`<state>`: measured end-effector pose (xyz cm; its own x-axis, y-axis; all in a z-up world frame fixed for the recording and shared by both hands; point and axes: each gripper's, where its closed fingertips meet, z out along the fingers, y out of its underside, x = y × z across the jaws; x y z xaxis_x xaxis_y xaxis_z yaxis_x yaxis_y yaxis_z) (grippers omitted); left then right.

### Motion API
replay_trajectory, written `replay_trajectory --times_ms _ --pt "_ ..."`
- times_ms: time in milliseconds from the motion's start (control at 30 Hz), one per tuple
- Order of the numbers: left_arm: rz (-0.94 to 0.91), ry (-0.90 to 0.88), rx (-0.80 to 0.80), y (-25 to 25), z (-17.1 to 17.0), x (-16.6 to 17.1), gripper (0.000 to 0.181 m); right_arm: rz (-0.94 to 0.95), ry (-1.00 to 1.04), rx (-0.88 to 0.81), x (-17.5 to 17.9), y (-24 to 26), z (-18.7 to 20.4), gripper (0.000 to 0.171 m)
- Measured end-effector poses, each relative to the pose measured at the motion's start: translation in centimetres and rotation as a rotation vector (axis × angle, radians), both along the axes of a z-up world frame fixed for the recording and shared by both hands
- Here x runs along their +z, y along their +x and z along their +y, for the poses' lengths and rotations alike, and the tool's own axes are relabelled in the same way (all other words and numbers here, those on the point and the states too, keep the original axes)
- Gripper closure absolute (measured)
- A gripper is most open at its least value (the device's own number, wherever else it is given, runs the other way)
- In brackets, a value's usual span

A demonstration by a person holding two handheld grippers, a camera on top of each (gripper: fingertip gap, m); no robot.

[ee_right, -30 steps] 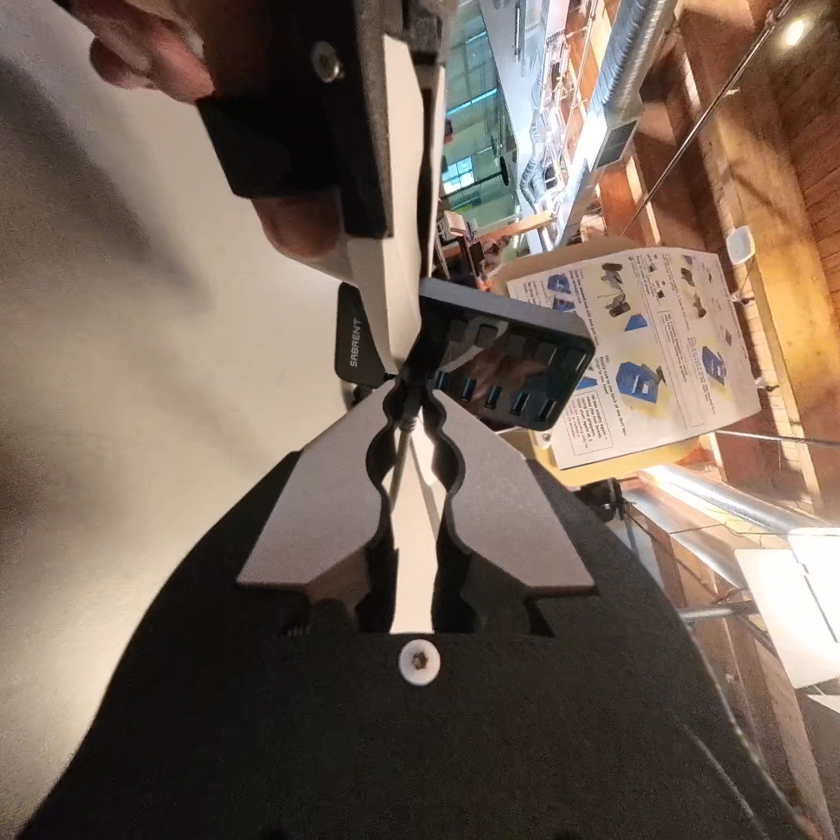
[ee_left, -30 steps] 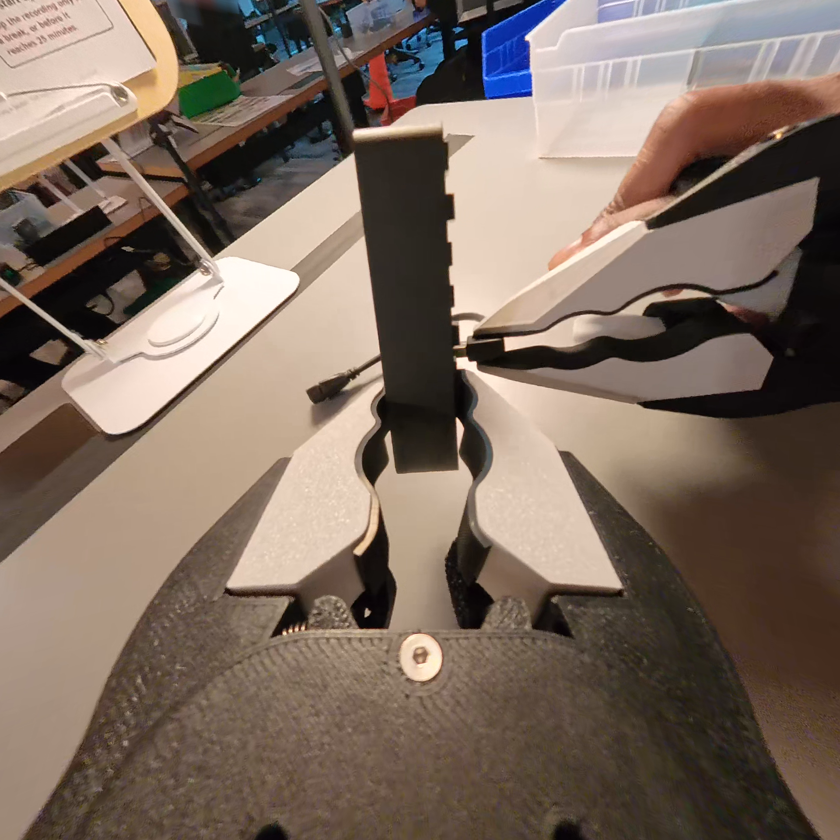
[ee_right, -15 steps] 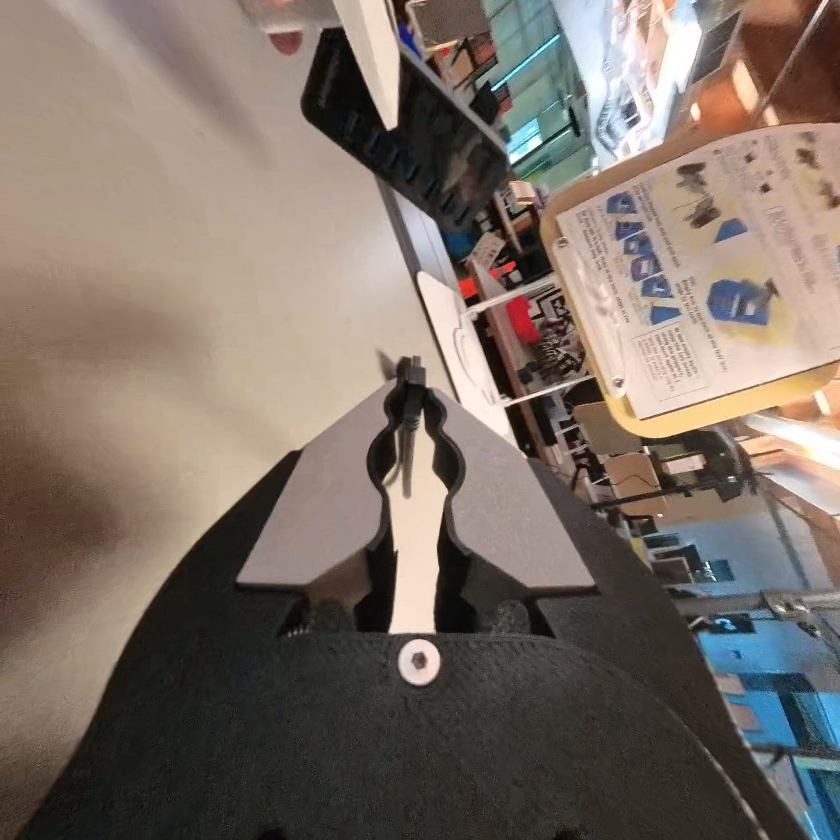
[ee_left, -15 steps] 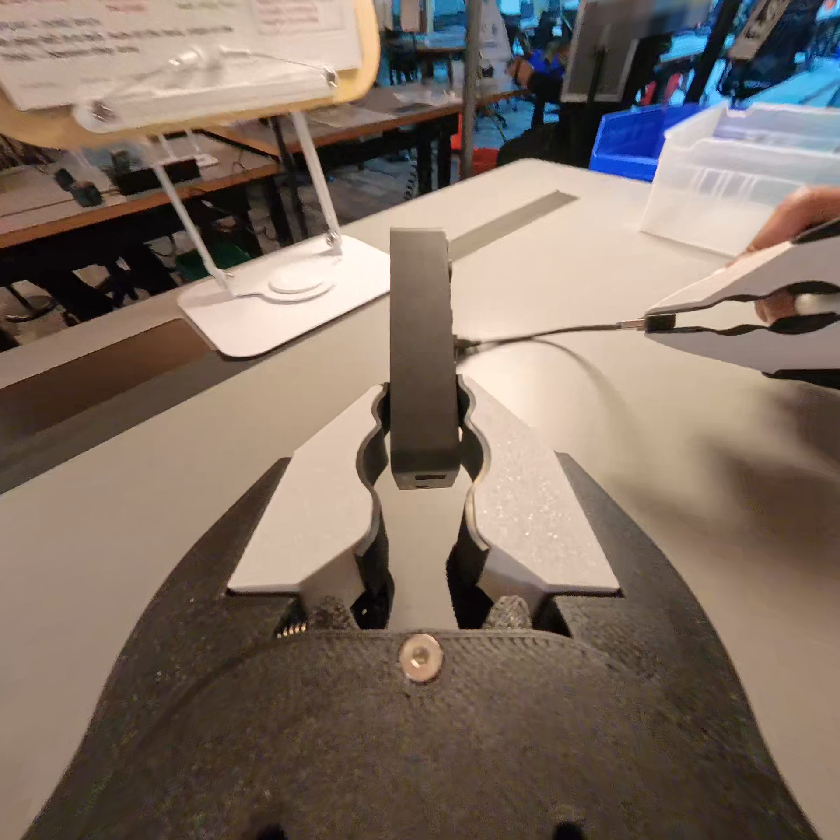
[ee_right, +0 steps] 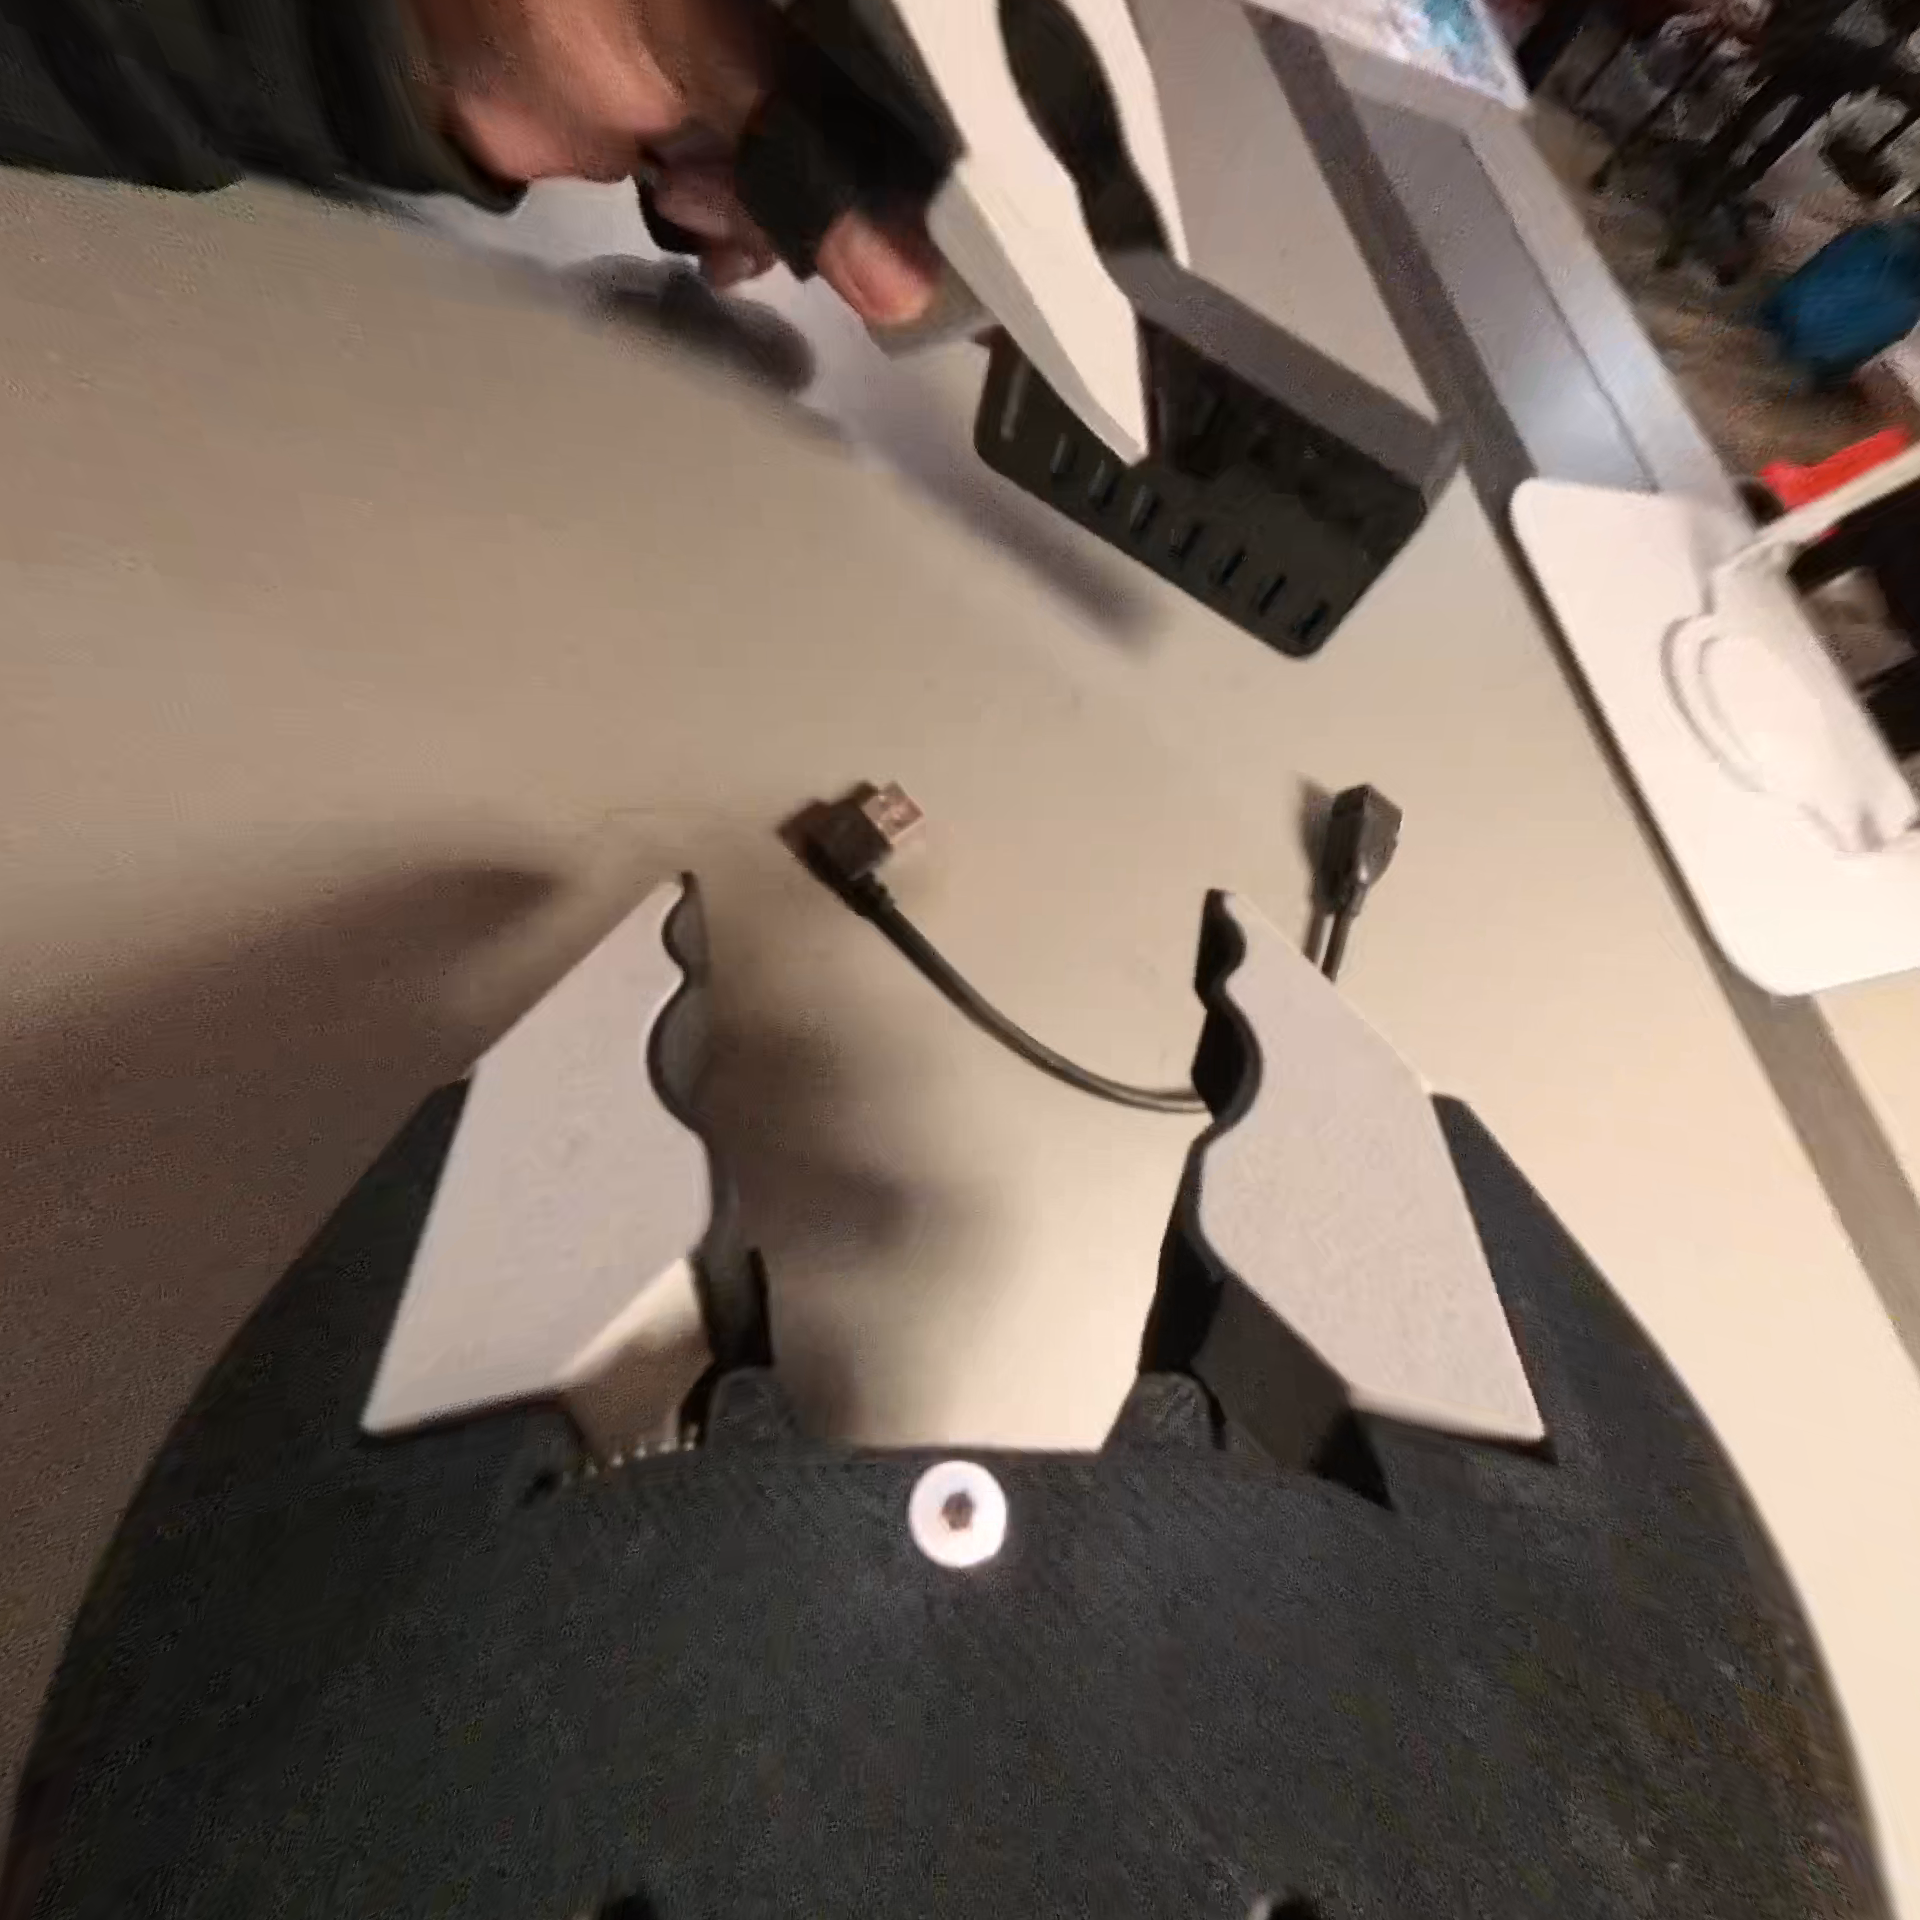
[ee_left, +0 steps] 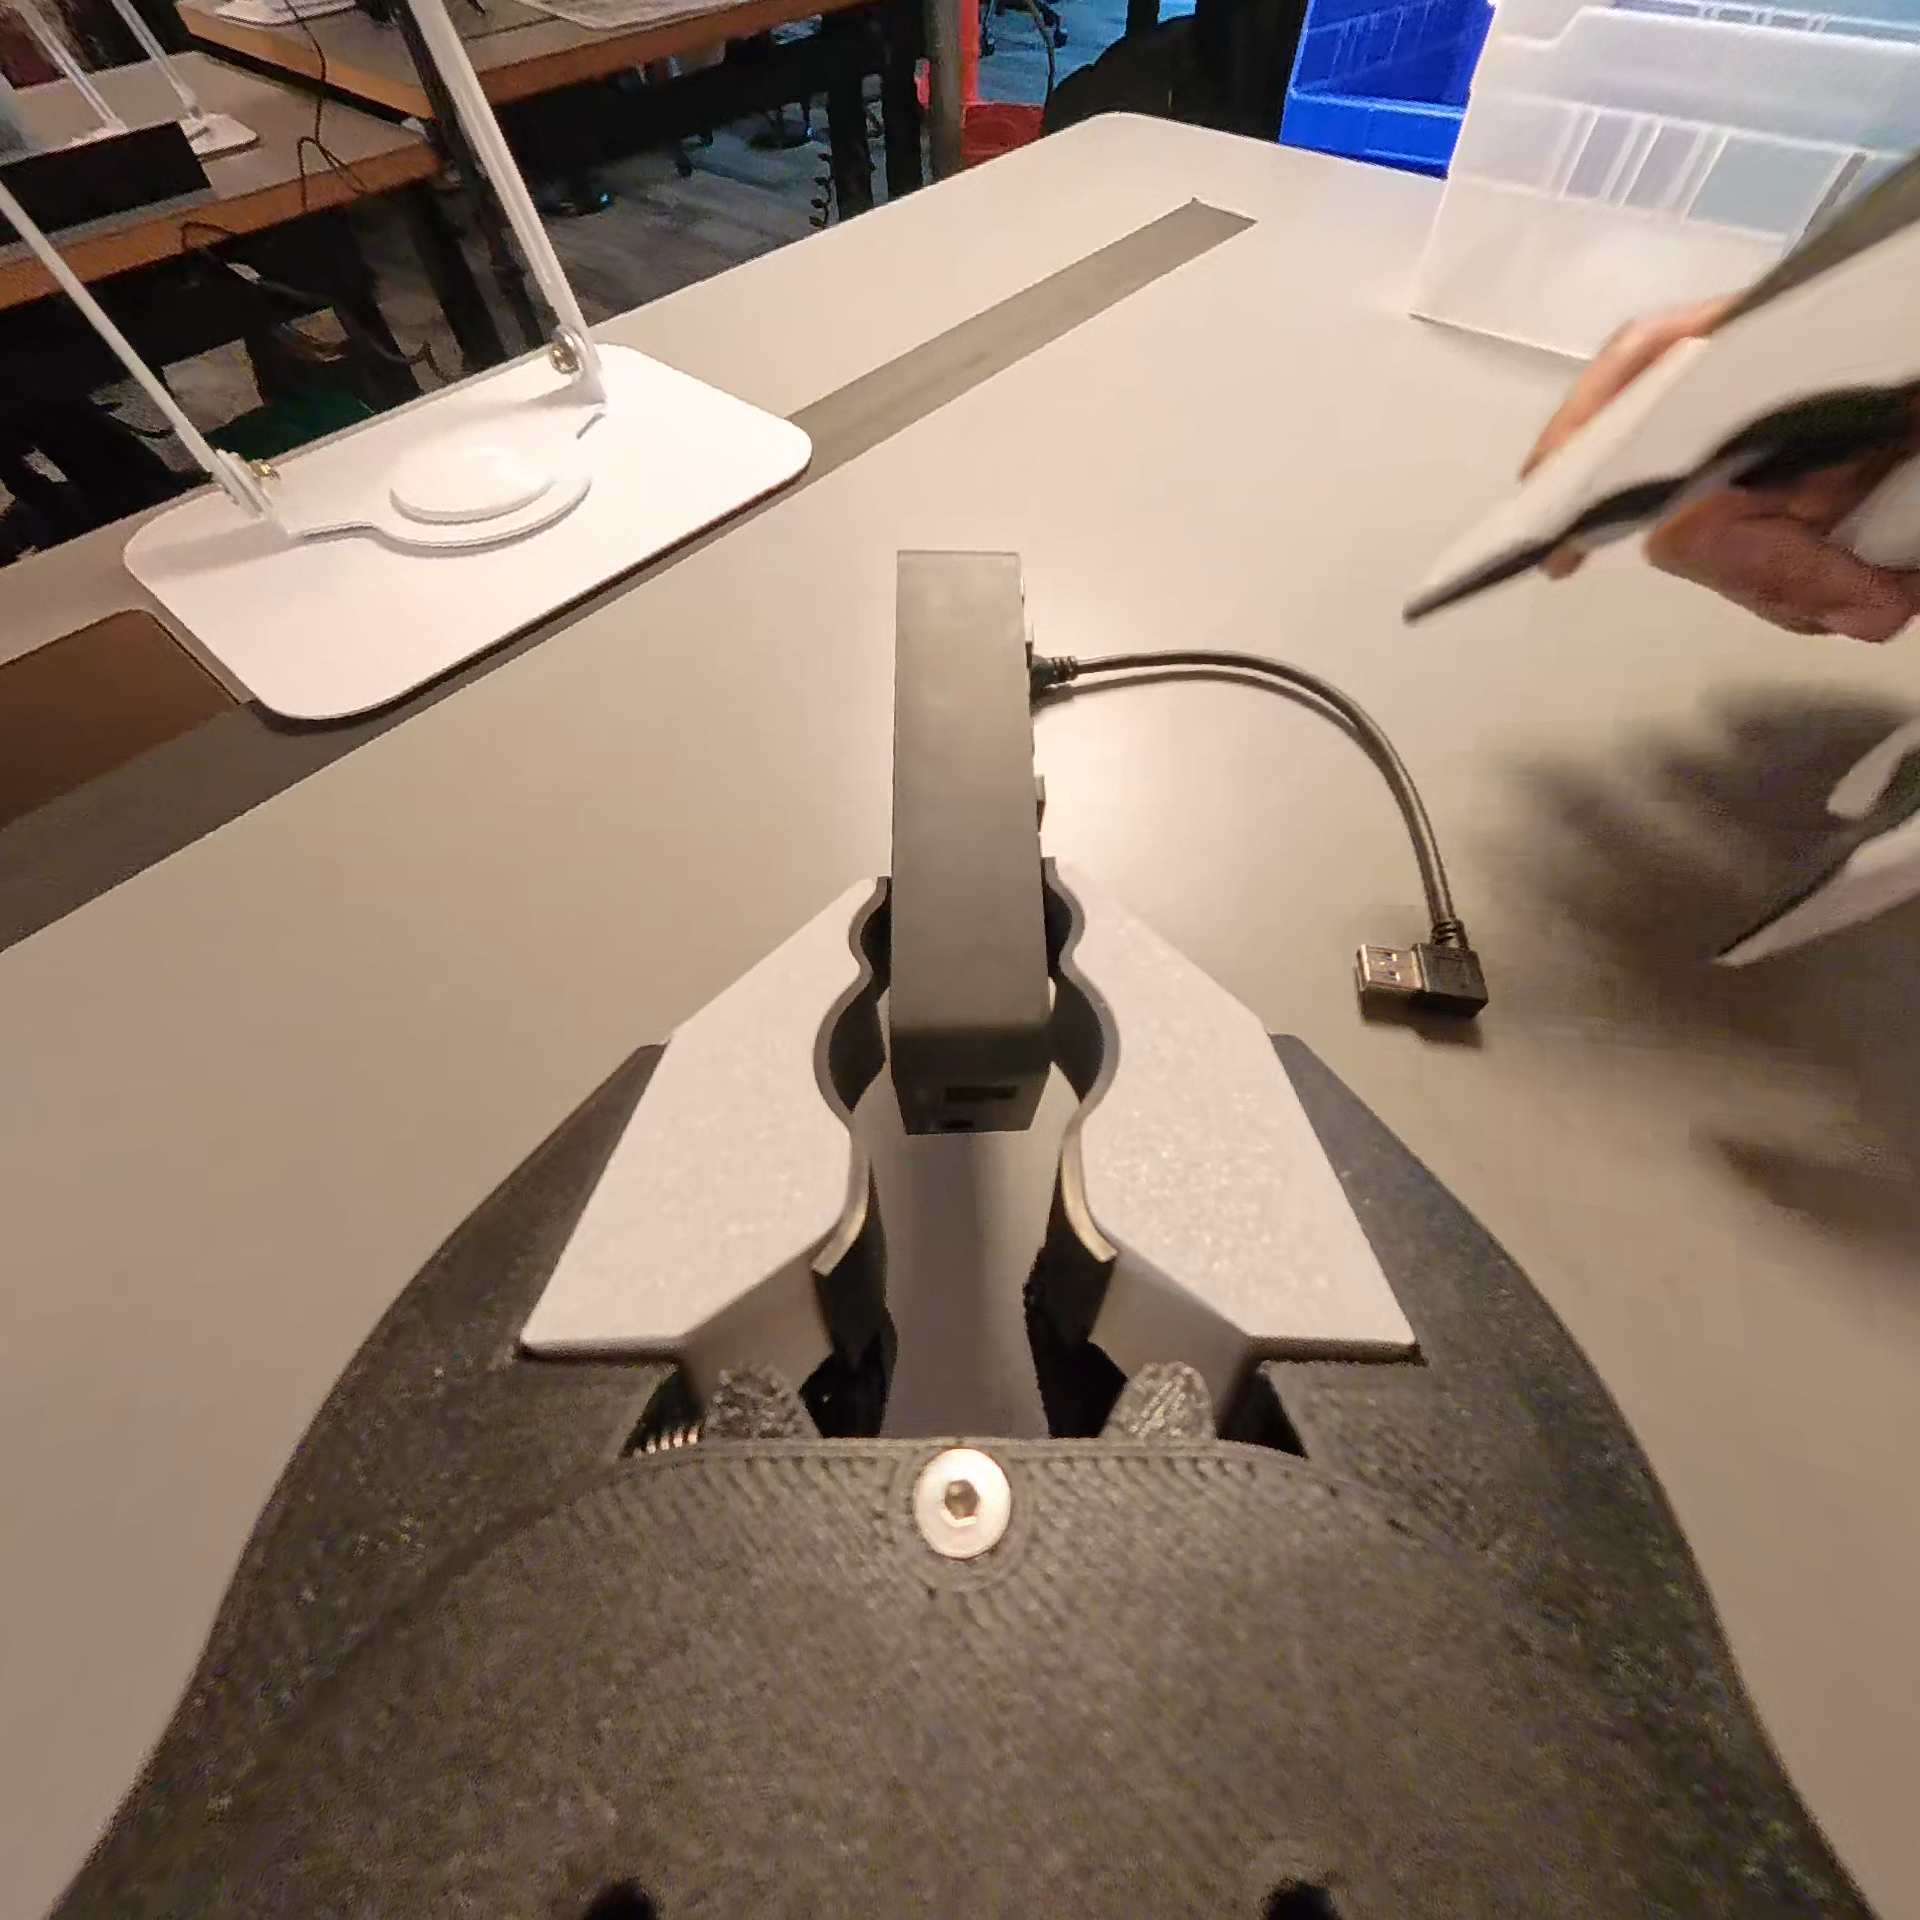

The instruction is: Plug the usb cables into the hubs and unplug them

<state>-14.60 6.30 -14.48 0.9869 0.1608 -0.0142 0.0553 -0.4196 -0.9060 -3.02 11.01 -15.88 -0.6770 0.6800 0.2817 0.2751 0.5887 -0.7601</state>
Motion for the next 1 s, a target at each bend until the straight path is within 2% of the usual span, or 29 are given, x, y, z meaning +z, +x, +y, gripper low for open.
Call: replay_trajectory --times_ms 33,167,300,367,433,467,567,600,700,1000 --pt "-0.004 0.003 0.001 0.0 0.0 0.1 0.152 -0.047 -0.042 -0.015 -0.3 -0.4 1.3 0.063" --pt "-0.003 -0.002 -0.005 0.1 0.0 -0.1 0.152 -0.174 -0.094 -0.037 -2.3 -3.2 4.9 0.042" --pt "-0.003 -0.011 -0.003 -0.1 -0.1 -0.4 0.152 -0.319 -0.038 0.063 -5.0 -4.2 3.5 0.030" --pt "-0.006 -0.010 0.001 -0.2 -0.2 -0.4 0.152 -0.338 -0.027 0.069 -5.1 -4.9 2.6 0.030" --pt "-0.010 -0.007 0.002 -0.4 -0.3 -0.4 0.152 -0.338 -0.019 0.037 -4.9 -5.5 2.3 0.040" --pt "-0.013 -0.005 0.002 -0.4 -0.3 -0.4 0.152 -0.326 -0.024 0.024 -4.6 -5.6 2.2 0.053" --pt "-0.023 -0.001 -0.001 -0.5 -0.3 -0.4 0.152 -0.267 -0.025 0.010 -4.0 -5.4 2.1 0.114" --pt "-0.025 0.000 -0.002 -0.5 -0.3 -0.4 0.152 -0.250 -0.015 0.010 -4.0 -5.2 2.0 0.120" --pt "-0.027 0.002 -0.006 -0.3 -0.4 -0.3 0.152 -0.201 0.042 0.003 -3.8 -4.5 2.0 0.128" --pt "0.003 0.005 -0.006 -0.2 -0.4 0.1 0.151 -0.093 0.221 -0.068 -2.5 -1.4 3.2 0.131"
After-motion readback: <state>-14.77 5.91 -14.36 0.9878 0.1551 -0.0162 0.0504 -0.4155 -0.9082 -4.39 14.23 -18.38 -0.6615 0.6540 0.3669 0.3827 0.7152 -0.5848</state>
